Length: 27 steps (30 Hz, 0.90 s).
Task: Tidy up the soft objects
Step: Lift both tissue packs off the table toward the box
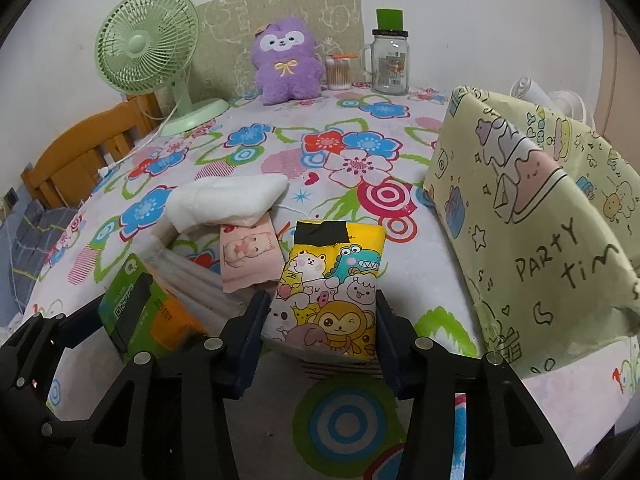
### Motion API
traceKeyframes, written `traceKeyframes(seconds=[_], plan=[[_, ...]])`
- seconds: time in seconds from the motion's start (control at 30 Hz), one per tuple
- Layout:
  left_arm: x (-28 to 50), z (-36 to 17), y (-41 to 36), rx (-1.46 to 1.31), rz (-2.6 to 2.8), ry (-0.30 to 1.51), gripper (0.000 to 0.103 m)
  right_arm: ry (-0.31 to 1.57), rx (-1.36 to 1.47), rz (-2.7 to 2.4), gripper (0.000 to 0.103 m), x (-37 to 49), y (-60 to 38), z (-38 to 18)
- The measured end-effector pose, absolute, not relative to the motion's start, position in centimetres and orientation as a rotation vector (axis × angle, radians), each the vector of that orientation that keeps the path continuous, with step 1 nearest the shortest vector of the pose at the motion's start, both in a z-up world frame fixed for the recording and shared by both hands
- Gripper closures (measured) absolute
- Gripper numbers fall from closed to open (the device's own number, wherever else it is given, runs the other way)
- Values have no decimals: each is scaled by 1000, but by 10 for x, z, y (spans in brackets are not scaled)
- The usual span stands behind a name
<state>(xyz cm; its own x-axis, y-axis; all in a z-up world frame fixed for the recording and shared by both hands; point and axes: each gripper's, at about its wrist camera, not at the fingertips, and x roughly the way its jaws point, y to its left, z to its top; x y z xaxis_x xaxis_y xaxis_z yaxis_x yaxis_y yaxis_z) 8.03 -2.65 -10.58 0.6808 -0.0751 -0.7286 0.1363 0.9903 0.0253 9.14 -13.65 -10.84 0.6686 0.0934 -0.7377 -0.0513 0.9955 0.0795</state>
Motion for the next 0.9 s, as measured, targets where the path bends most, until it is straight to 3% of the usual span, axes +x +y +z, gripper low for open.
traceKeyframes(seconds=[0.9], plan=[[39, -62, -25, 63, -108, 687, 19, 699, 46, 102, 51, 42, -135, -56]])
